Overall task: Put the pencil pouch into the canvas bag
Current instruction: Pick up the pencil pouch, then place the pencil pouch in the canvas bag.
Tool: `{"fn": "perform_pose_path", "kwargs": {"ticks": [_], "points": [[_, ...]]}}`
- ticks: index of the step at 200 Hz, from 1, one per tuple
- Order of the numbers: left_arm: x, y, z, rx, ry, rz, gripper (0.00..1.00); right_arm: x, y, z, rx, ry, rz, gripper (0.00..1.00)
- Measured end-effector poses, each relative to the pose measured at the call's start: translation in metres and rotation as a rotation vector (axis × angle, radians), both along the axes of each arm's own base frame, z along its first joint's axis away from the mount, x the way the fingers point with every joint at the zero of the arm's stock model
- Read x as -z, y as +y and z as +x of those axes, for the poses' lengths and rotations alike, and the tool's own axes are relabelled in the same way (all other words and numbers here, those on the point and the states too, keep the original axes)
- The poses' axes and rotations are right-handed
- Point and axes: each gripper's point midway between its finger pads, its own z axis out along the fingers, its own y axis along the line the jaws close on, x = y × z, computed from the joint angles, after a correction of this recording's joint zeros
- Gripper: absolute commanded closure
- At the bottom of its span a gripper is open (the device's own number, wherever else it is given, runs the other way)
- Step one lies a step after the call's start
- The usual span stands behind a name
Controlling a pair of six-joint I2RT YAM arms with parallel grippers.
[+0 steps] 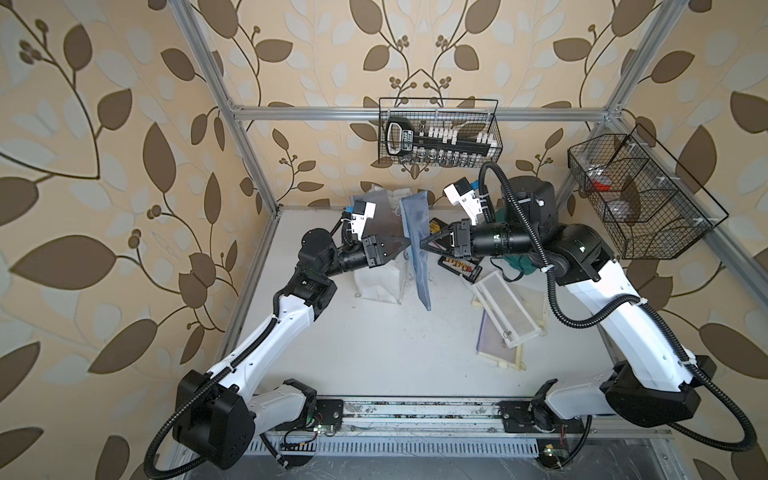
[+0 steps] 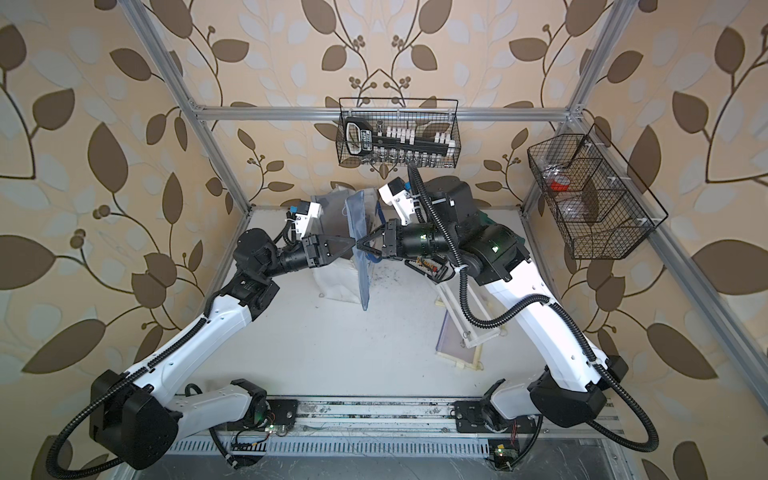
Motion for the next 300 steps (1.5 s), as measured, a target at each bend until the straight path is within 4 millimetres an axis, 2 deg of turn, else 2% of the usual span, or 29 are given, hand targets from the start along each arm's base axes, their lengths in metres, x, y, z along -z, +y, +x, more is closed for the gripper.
{"fn": "perform_pose_path", "kwargs": {"ticks": [16,30,62,87,119,162,201,220,253,300], "points": [[0.001,0.013,0.008,-0.087,0.004,0.069,1.00,0.006,-0.010,0.011,0.048,0.001,-0.039,0.54],[-0.005,0.022,0.014,-0.158,-0.011,0.131,1.00,0.011,-0.024,0.022,0.096,-0.002,-0.074,0.38],[-0.023,0.037,0.021,-0.260,-0.086,0.265,1.00,0.021,-0.062,0.048,0.207,-0.016,-0.185,0.24],[-0.034,0.050,0.039,-0.321,-0.143,0.375,1.00,0.037,-0.085,0.061,0.263,-0.026,-0.297,0.20],[-0.026,0.065,0.070,-0.363,-0.168,0.522,1.00,0.064,-0.116,0.069,0.325,-0.017,-0.426,0.18],[-0.004,0.088,0.100,-0.394,-0.167,0.661,1.00,0.107,-0.151,0.059,0.354,0.014,-0.572,0.15],[-0.005,0.101,0.124,-0.424,-0.202,0.705,1.00,0.135,-0.170,0.048,0.349,0.021,-0.655,0.15],[-0.001,0.101,0.137,-0.426,-0.214,0.725,1.00,0.142,-0.176,0.045,0.349,0.021,-0.670,0.15],[0.022,0.100,0.153,-0.405,-0.195,0.762,1.00,0.148,-0.184,0.044,0.355,0.020,-0.682,0.15],[0.042,0.099,0.163,-0.391,-0.187,0.775,1.00,0.148,-0.191,0.049,0.374,0.014,-0.682,0.15]]}}
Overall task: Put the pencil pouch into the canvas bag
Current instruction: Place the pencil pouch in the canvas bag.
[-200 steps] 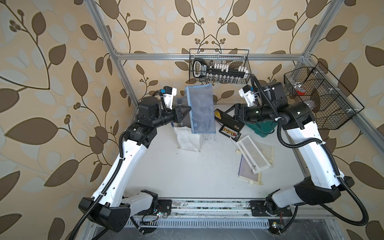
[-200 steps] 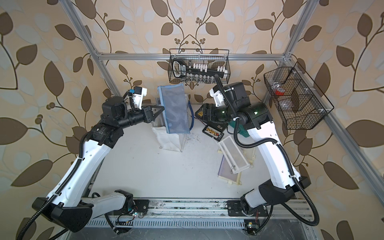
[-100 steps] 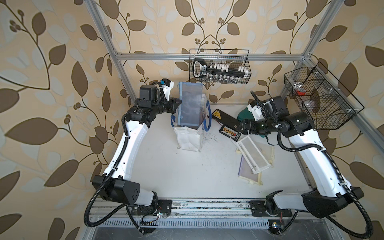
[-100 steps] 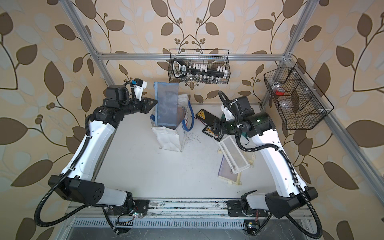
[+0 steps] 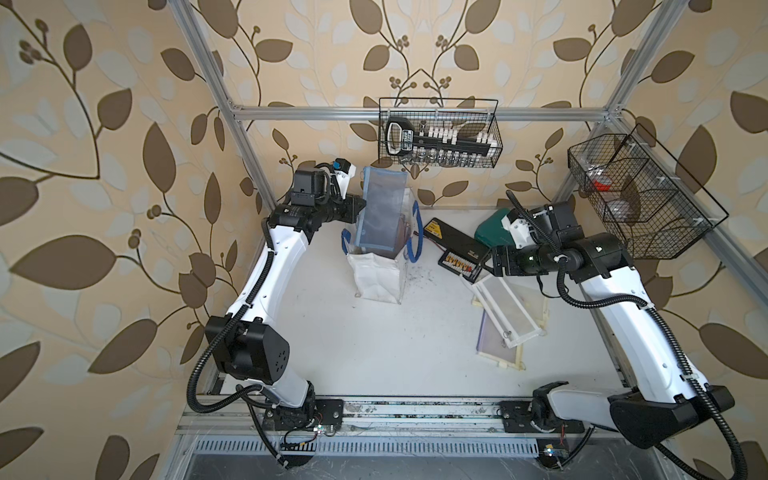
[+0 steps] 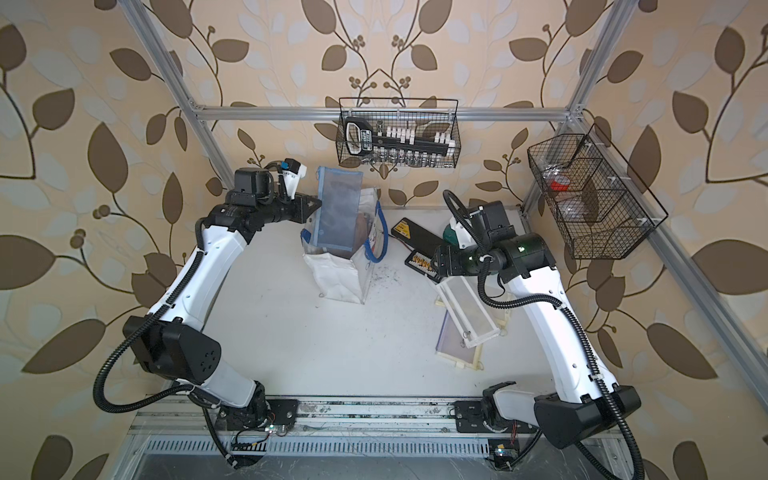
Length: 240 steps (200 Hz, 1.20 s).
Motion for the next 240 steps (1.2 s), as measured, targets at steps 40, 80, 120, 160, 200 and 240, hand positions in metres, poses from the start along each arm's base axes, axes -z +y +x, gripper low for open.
{"fn": "perform_pose_path", "kwargs": {"ticks": [40,80,120,160,200,240], "points": [[0.037,-0.001,0.005,0.000,0.073,0.009,1.00,0.009,-0.008,0.003,0.026,0.011,-0.004,0.15],[0.065,0.000,0.001,0.002,0.137,0.015,1.00,0.036,-0.018,0.001,0.059,0.061,-0.016,0.13],[0.080,0.001,-0.003,-0.006,0.178,0.025,0.78,0.073,-0.038,0.003,0.123,0.122,-0.027,0.13],[0.076,0.008,-0.008,-0.041,0.179,0.042,0.28,0.105,-0.068,0.015,0.226,0.162,-0.012,0.13],[0.042,0.018,-0.026,-0.108,0.137,0.019,0.14,0.139,-0.094,0.033,0.308,0.203,0.011,0.13],[-0.006,0.014,-0.078,-0.118,0.066,-0.104,0.11,0.185,-0.105,0.036,0.338,0.290,0.028,0.14]]}}
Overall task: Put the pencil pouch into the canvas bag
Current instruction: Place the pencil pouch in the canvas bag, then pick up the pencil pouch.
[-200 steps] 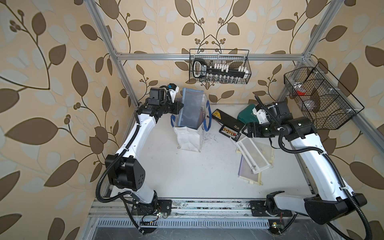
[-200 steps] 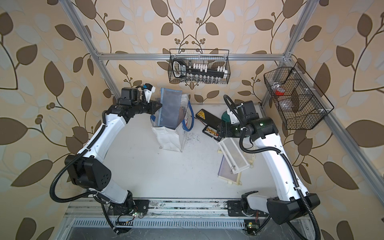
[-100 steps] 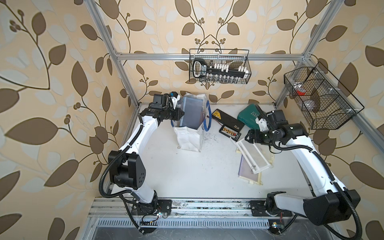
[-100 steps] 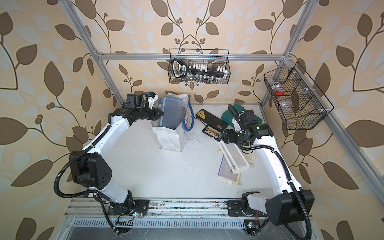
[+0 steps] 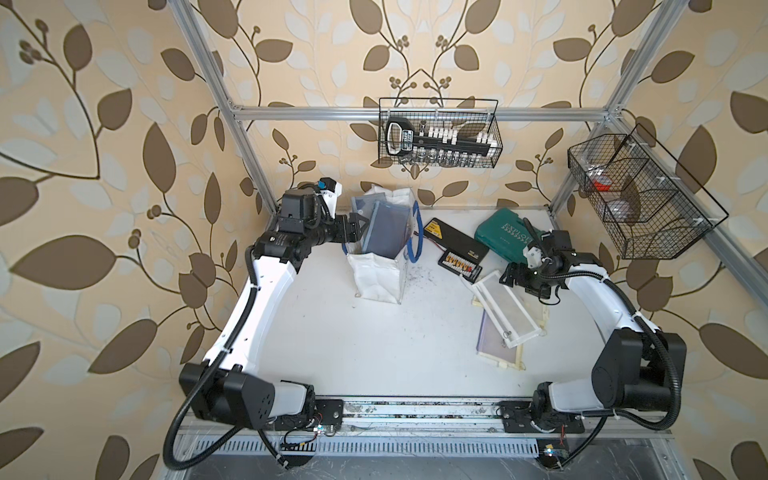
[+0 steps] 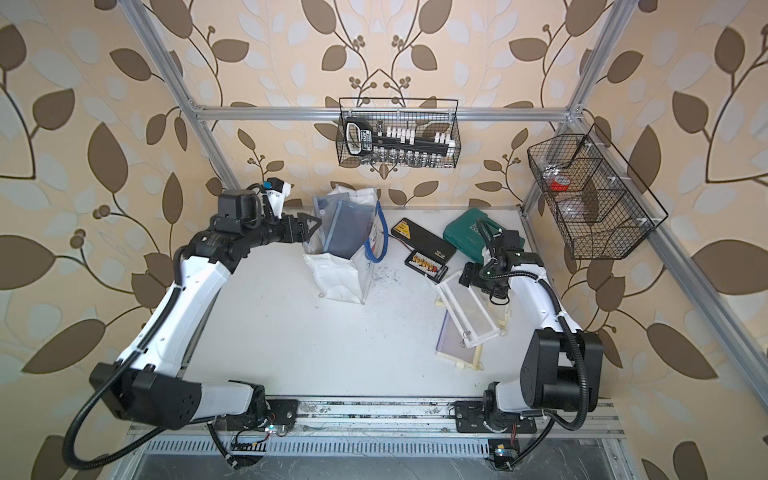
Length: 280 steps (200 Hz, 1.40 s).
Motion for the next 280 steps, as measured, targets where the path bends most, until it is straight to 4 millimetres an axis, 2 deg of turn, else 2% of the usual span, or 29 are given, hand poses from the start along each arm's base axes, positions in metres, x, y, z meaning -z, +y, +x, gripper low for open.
{"fn": "perform_pose_path", "kwargs": {"ticks": [24,44,55,74,94,142,162,176,188,194,212,233,254,280], "points": [[-0.012,-0.031,-0.038,0.087,-0.015,-0.081,0.11,0.021,-0.001,0.001,-0.001,0.048,0.013,0.15],[-0.008,-0.057,-0.062,0.166,0.015,-0.144,0.11,0.034,-0.001,0.004,-0.011,0.069,0.014,0.18],[-0.002,-0.064,-0.070,0.184,0.047,-0.176,0.11,0.039,-0.001,0.006,-0.018,0.076,0.012,0.23],[0.009,-0.066,-0.073,0.179,0.094,-0.208,0.12,0.046,-0.001,0.008,-0.025,0.084,0.012,0.32],[0.011,-0.066,-0.073,0.172,0.111,-0.220,0.13,0.052,-0.001,0.006,-0.031,0.089,0.009,0.41],[0.005,-0.067,-0.076,0.176,0.111,-0.234,0.13,0.069,0.002,-0.006,-0.061,0.126,-0.011,0.41],[0.003,-0.068,-0.077,0.184,0.115,-0.245,0.13,0.077,0.007,-0.009,-0.094,0.138,-0.023,0.57],[0.003,-0.068,-0.078,0.184,0.116,-0.247,0.14,0.078,0.008,-0.010,-0.103,0.143,-0.026,0.73],[0.003,-0.068,-0.078,0.183,0.119,-0.248,0.16,0.077,0.008,-0.010,-0.101,0.141,-0.025,0.92],[0.003,-0.068,-0.078,0.183,0.120,-0.249,0.17,0.076,0.008,-0.010,-0.098,0.138,-0.024,0.98],[0.004,-0.068,-0.078,0.181,0.127,-0.250,0.18,0.065,0.009,-0.010,-0.098,0.116,-0.017,1.00],[0.006,-0.068,-0.080,0.179,0.149,-0.256,0.19,0.039,0.014,-0.006,-0.106,0.059,-0.013,1.00],[0.008,-0.070,-0.083,0.179,0.174,-0.270,0.15,-0.005,0.024,0.002,-0.123,-0.059,0.004,1.00],[0.009,-0.082,-0.091,0.210,0.209,-0.292,0.06,-0.074,0.041,0.004,-0.145,-0.233,0.052,1.00]]}}
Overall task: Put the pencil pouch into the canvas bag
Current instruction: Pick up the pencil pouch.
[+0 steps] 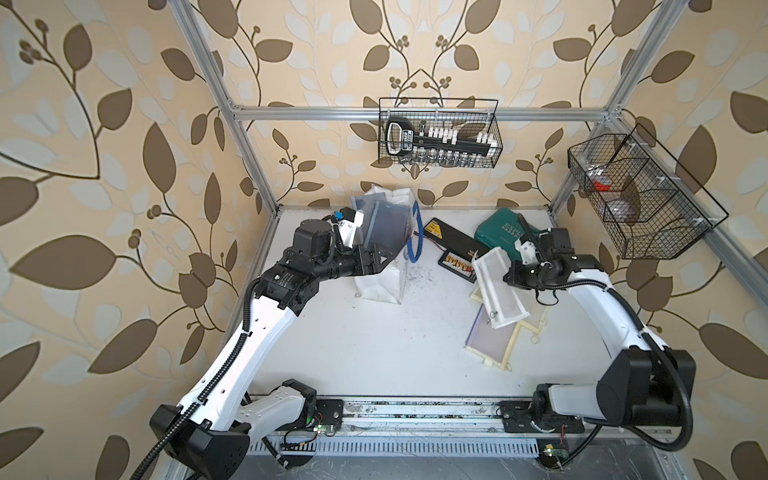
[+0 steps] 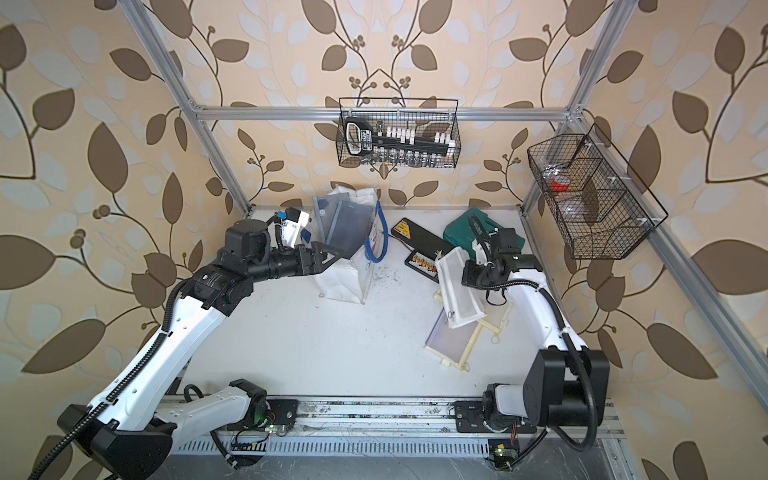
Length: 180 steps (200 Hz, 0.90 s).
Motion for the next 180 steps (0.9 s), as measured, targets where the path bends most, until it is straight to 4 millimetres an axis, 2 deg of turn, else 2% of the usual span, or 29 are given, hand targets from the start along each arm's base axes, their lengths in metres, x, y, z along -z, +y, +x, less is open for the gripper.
{"fn": "perform_pose_path", "kwargs": {"ticks": [7,18,37,85,129,143,164,180], "points": [[0.000,-0.005,-0.003,0.014,0.009,-0.007,0.02,-0.017,0.005,-0.001,-0.010,-0.038,0.019,1.00],[0.001,-0.013,-0.006,0.037,0.020,-0.014,0.01,-0.040,0.015,-0.005,-0.029,-0.085,0.056,1.00],[0.007,-0.031,-0.009,0.079,0.047,-0.021,0.01,-0.067,0.034,-0.013,-0.064,-0.127,0.140,1.00],[0.035,-0.077,-0.007,0.161,0.147,-0.021,0.01,-0.108,0.092,-0.028,-0.157,-0.153,0.357,1.00],[0.043,-0.111,-0.001,0.203,0.176,-0.040,0.02,-0.139,0.144,-0.037,-0.252,-0.187,0.502,1.00],[0.042,-0.117,0.001,0.199,0.184,-0.059,0.14,-0.147,0.154,-0.038,-0.270,-0.203,0.534,1.00],[0.035,-0.120,0.006,0.190,0.171,-0.093,0.60,-0.156,0.163,-0.037,-0.279,-0.223,0.569,1.00],[0.028,-0.121,0.009,0.182,0.147,-0.110,0.85,-0.157,0.165,-0.036,-0.275,-0.228,0.581,1.00]]}}
